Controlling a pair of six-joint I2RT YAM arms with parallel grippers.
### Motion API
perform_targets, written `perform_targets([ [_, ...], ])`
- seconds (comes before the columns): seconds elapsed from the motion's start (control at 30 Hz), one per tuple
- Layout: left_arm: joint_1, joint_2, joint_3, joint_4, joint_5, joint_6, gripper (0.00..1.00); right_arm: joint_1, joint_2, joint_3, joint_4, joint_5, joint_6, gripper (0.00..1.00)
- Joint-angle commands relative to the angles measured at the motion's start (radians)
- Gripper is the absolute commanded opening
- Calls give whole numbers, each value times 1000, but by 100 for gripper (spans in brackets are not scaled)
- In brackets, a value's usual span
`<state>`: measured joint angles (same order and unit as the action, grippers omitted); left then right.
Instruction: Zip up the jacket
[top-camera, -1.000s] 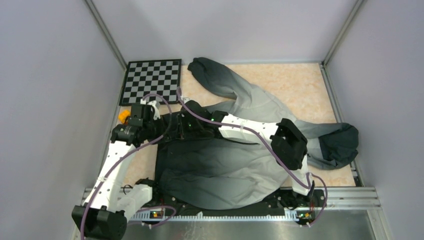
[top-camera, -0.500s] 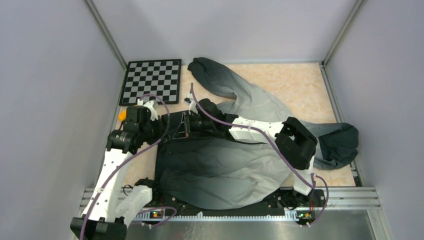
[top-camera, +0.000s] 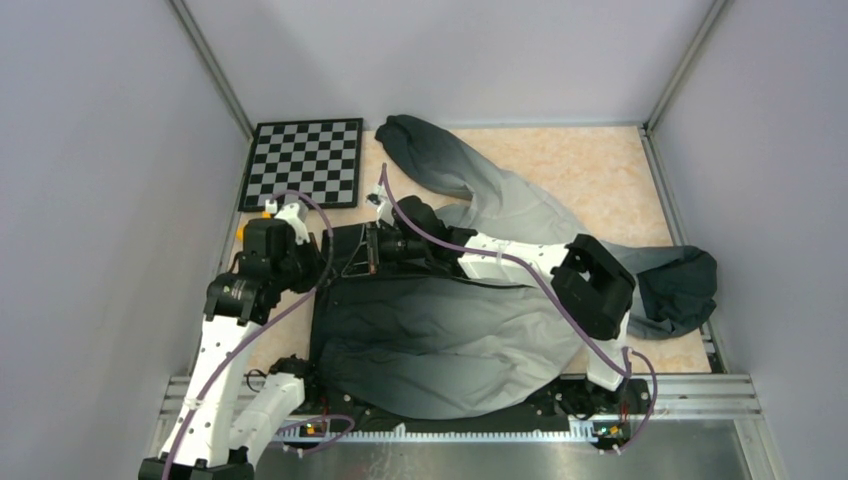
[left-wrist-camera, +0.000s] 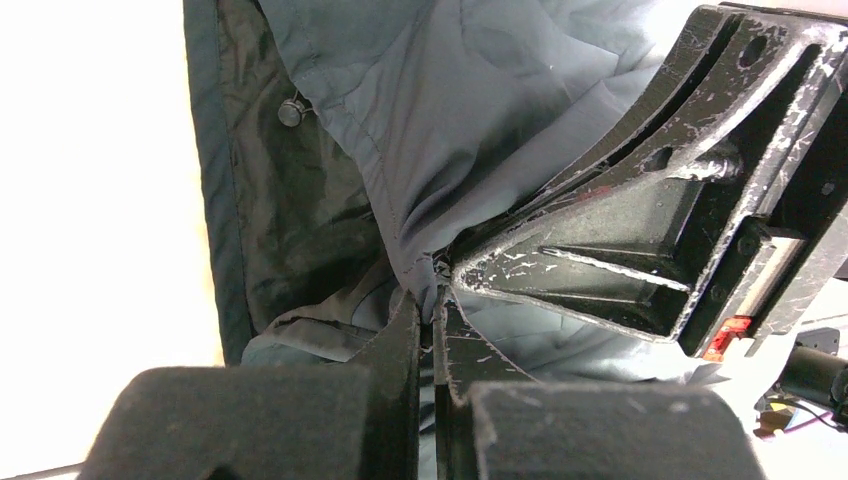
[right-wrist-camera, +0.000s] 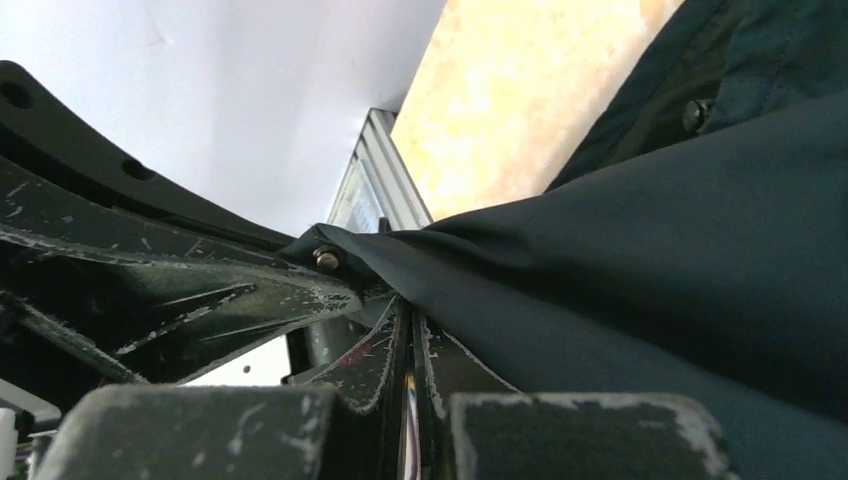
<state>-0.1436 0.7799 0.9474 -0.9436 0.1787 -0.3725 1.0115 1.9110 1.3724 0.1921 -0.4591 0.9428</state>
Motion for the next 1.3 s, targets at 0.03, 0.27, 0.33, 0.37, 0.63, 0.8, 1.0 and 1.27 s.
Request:
perform_targets([
  [0.03,4,-37,10,85,32,-3,0,10,-79,69,-96,47,-106,7],
  [0.27,4,-30,8,75,53,3,0,3,-77,33,0,5,-101,44],
  [0.33,4,-31,10,74,59,4,0,0,-71,30,15,7,-100,46],
  [0.37,4,-32,11,72,61,5,0,-2,-67,28,25,7,-99,47],
  [0.63,4,-46,24,68,83,2,0,-8,-11,36,67,57,-140,53],
  [0.8,4,-52,29,66,86,0,0,-12,27,-23,134,96,-131,57],
  [1.0,4,-54,37,67,78,-3,0,-20,34,-119,177,93,-90,66],
  [1.27,4,-47,23,76,78,-2,0,-39,-40,-127,24,154,-177,79],
])
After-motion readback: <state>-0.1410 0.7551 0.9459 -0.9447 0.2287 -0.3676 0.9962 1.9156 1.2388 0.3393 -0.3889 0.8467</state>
